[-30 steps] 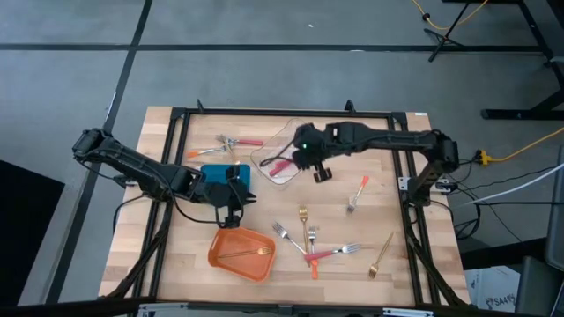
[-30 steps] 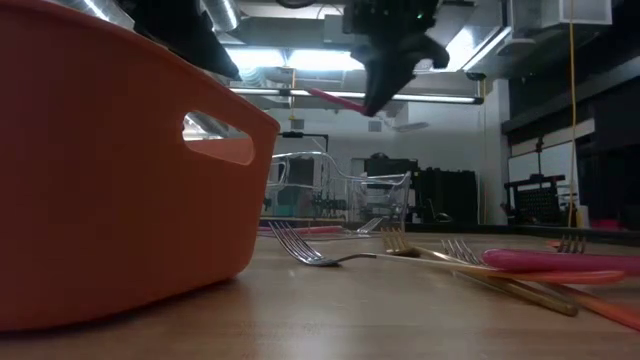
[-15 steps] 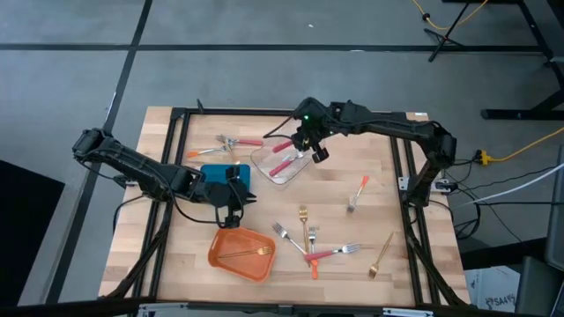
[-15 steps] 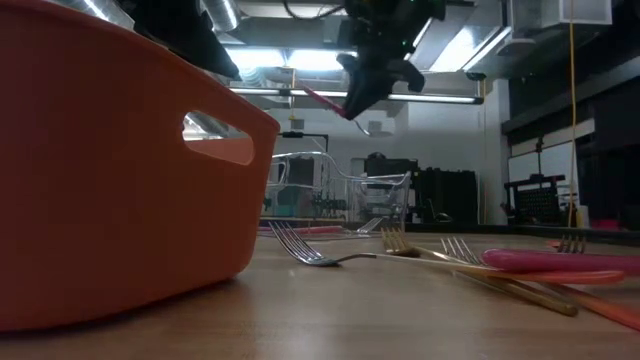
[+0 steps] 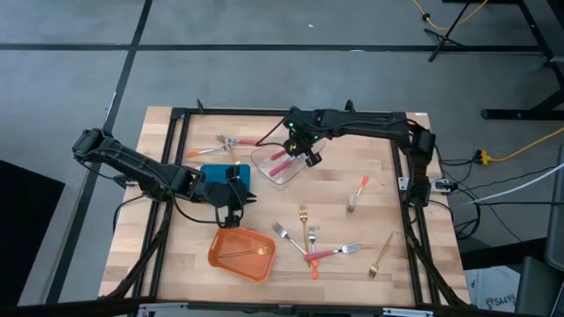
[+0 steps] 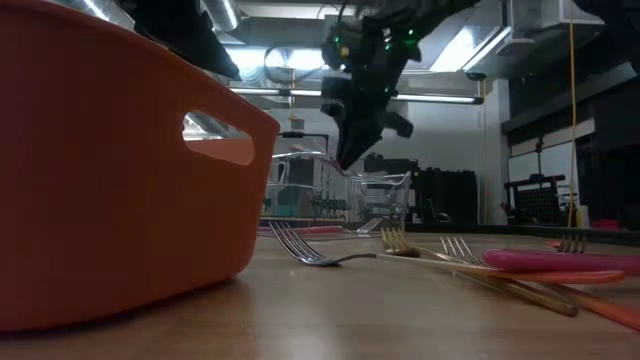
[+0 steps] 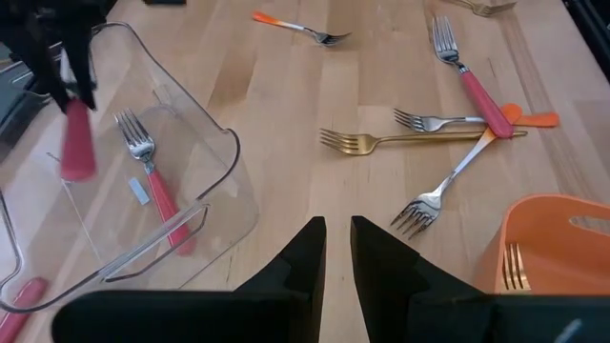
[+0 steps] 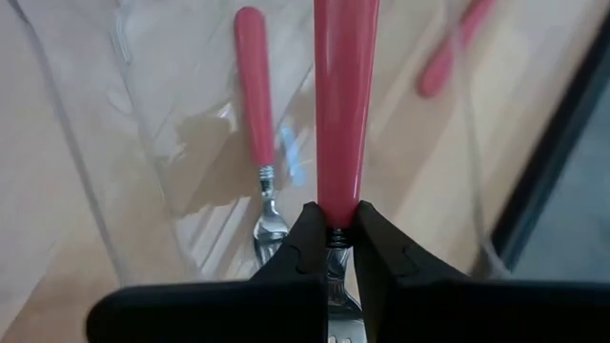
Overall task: Sort silverware by color (type)
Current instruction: Put the pink fork into the transparent bin
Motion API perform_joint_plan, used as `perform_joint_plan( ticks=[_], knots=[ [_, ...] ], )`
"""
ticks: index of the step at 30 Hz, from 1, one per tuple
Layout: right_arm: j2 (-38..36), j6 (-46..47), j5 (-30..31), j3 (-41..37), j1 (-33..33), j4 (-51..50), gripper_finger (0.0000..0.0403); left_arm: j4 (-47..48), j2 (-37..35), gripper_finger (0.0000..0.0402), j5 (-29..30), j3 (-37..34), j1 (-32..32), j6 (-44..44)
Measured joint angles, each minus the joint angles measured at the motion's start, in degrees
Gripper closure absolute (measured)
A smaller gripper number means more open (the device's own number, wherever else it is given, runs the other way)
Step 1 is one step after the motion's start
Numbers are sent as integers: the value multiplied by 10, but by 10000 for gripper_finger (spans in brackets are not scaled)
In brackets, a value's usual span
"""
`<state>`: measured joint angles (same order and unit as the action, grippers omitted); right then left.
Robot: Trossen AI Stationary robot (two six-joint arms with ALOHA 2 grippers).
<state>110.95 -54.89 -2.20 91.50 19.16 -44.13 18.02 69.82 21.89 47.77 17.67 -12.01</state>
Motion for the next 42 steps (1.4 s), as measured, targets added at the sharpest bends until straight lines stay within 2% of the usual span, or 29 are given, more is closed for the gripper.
perform_joint_plan(
  ticks=[16, 32, 42],
  knots=[
    [82, 0, 0, 0, 0, 14, 391, 0, 0, 354, 0, 0, 0, 3],
    [103, 2, -20, -1, 0, 28, 390, 0, 0, 354, 0, 0, 0, 4],
    [103, 6, -19, -2, 0, 33, 365, 0, 0, 354, 0, 0, 0, 4]
  ],
)
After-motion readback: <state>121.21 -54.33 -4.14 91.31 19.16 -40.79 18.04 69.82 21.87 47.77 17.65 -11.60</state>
